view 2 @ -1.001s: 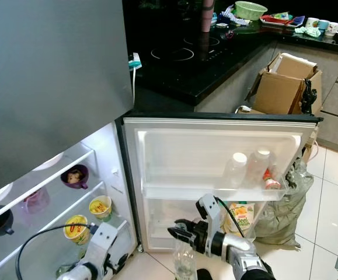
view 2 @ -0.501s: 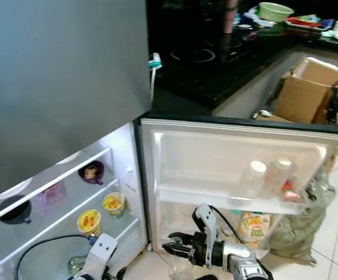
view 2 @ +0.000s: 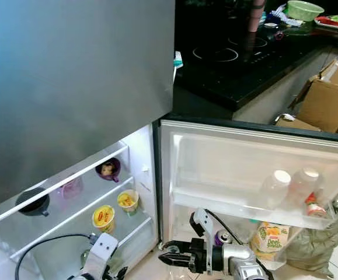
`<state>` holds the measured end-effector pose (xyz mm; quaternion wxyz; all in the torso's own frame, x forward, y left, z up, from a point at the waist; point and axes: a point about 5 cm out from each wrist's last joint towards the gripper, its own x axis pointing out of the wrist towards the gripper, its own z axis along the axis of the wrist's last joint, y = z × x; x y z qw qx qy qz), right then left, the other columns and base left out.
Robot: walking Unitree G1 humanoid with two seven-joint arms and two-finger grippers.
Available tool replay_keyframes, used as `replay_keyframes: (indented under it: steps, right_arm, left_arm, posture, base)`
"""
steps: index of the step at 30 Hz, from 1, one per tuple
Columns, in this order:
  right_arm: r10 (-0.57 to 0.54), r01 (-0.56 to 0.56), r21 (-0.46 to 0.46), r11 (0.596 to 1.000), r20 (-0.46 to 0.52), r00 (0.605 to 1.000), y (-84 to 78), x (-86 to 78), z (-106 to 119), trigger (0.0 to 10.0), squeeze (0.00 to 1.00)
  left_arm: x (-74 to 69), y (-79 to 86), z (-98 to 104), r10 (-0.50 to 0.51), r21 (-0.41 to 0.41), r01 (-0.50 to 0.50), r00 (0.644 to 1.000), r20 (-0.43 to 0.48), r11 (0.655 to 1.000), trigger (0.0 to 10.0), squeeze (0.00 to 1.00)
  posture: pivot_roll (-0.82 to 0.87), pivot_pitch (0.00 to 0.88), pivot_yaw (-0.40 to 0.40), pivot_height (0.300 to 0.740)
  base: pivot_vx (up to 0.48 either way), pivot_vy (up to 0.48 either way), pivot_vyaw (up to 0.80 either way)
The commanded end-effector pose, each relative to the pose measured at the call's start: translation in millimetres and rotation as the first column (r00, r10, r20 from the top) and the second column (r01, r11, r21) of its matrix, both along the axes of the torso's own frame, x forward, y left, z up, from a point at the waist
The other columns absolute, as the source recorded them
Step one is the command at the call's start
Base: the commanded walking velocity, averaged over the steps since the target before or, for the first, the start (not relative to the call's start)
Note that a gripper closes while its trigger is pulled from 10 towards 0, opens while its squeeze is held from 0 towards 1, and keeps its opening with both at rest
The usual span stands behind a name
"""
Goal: Restocking fridge
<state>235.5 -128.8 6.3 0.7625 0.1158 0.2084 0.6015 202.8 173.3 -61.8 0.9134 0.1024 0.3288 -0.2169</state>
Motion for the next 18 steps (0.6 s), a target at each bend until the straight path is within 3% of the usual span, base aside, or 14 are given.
replay_keyframes:
  steps: [1, 10, 12, 13, 15, 16, 17, 18]
  right_arm:
    - [0.048, -0.051, -0.071, 0.996, -0.042, 0.998, -6.5, -11.9, -10.7, 10.0, 0.00]
    - [0.002, -0.012, -0.183, 0.983, -0.056, 0.998, -17.6, -15.8, -21.5, 10.0, 0.00]
    - [-0.041, 0.026, -0.228, 0.973, -0.060, 0.997, -23.6, -16.4, -25.9, 10.0, 0.00]
    - [-0.122, 0.099, -0.285, 0.953, -0.064, 0.990, -32.5, -17.2, -32.0, 10.0, 0.00]
    - [-0.122, 0.099, -0.285, 0.953, -0.064, 0.990, -32.5, -17.2, -32.0, 10.0, 0.00]
    - [-0.203, 0.168, -0.340, 0.925, -0.070, 0.977, -42.2, -19.9, -38.3, 10.0, 0.00]
    - [-0.203, 0.168, -0.340, 0.925, -0.070, 0.977, -42.2, -19.9, -38.3, 10.0, 0.00]
    - [-0.297, 0.243, -0.409, 0.879, -0.072, 0.952, -54.2, -25.0, -46.0, 10.0, 0.00]
  left_arm:
    - [1.1, -4.4, 0.8, -0.010, -0.014, 0.010, 1.000, 0.009, 1.000, 10.0, 0.00]
    - [-0.3, -4.6, -0.1, -0.014, -0.016, 0.014, 1.000, 0.001, 1.000, 10.0, 0.00]
    - [-0.9, -4.5, -0.5, -0.014, -0.016, 0.014, 1.000, -0.002, 1.000, 10.0, 0.00]
    - [-2.6, -4.4, -1.7, -0.016, -0.013, 0.016, 1.000, -0.011, 1.000, 10.0, 0.00]
    - [-2.6, -4.4, -1.7, -0.016, -0.013, 0.016, 1.000, -0.011, 1.000, 10.0, 0.00]
    - [-4.7, -4.3, -3.1, -0.018, -0.009, 0.017, 1.000, -0.021, 1.000, 10.0, 0.00]
    - [-4.7, -4.3, -3.1, -0.018, -0.009, 0.017, 1.000, -0.021, 1.000, 10.0, 0.00]
    - [-8.0, -4.1, -5.2, -0.016, -0.007, 0.016, 0.999, -0.035, 1.000, 10.0, 0.00]
  posture:
    - [-0.02, 0.035, -0.058, 0.740]
    - [-0.02, 0.035, -0.058, 0.740]
    - [-0.02, 0.035, -0.058, 0.740]
    - [-0.02, 0.030, -0.059, 0.740]
    - [-0.02, 0.030, -0.059, 0.740]
    - [-0.02, 0.030, -0.059, 0.740]
    - [-0.02, 0.030, -0.059, 0.740]
    - [-0.02, 0.030, -0.059, 0.740]
  base:
    - [0.000, 0.000, 0.65]
    - [0.000, 0.000, 0.65]
    - [0.000, 0.000, 0.66]
    - [0.000, 0.000, 0.66]
    - [0.000, 0.000, 0.66]
    - [0.000, 0.000, 0.66]
    - [0.000, 0.000, 0.66]
    - [0.000, 0.000, 0.65]
